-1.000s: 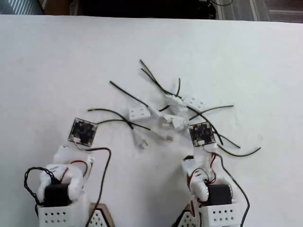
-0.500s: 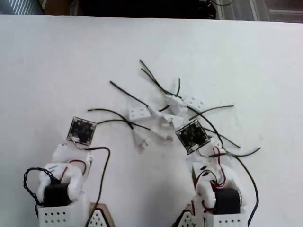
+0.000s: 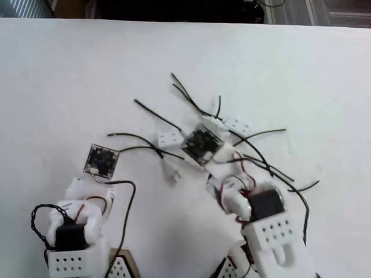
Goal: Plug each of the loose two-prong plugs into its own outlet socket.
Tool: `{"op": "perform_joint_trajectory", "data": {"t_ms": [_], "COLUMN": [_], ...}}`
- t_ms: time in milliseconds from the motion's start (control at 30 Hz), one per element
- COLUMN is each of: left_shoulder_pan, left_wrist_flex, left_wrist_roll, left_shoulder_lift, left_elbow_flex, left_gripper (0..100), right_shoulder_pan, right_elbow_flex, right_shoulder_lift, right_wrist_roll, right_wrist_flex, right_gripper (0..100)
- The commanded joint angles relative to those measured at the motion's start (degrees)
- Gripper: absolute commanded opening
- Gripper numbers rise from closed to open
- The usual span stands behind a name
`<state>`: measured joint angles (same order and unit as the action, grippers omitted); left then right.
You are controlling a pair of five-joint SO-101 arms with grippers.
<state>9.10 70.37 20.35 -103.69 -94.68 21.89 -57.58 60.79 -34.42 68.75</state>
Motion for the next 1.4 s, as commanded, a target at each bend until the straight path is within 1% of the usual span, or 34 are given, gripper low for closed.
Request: {"op": "perform_joint_trajectory", "data": {"t_ms": [0,133,300,500,633,967,1133,1233,1367], "left_shoulder_pan": [0.48,0.48,0.48,0.48,0.48,0.57,0.57,0.57,0.57], "left_wrist_flex": [-1.49,-1.49,-1.49,-1.49,-1.49,-1.41,-1.41,-1.41,-1.41], "left_wrist_roll": [0.53,0.53,0.53,0.53,0.53,0.53,0.53,0.53,0.53], "left_shoulder_lift": [-0.48,-0.48,-0.48,-0.48,-0.48,-0.48,-0.48,-0.48,-0.48], "left_elbow_flex": [0.53,0.53,0.53,0.53,0.53,0.53,0.53,0.53,0.53], "left_gripper": [2,2,2,2,2,2,2,2,2], "right_shoulder_pan": [5.41,8.84,9.01,9.71,11.03,9.27,7.08,6.81,6.73], "right_elbow_flex": [6.68,12.40,19.52,26.81,30.07,37.27,40.26,42.81,43.96], "right_shoulder_lift": [-10.86,-21.41,-34.51,-49.01,-55.60,-66.42,-67.65,-67.56,-67.65], "right_wrist_roll": [-0.35,-0.35,-0.62,-0.79,-0.79,-0.88,-0.88,-0.88,-0.88], "right_wrist_flex": [-0.04,-0.13,0.22,0.22,0.31,0.31,3.21,5.85,6.64], "right_gripper": [1.8,2.8,12.7,13.1,13.1,13.1,13.1,13.1,13.1]}}
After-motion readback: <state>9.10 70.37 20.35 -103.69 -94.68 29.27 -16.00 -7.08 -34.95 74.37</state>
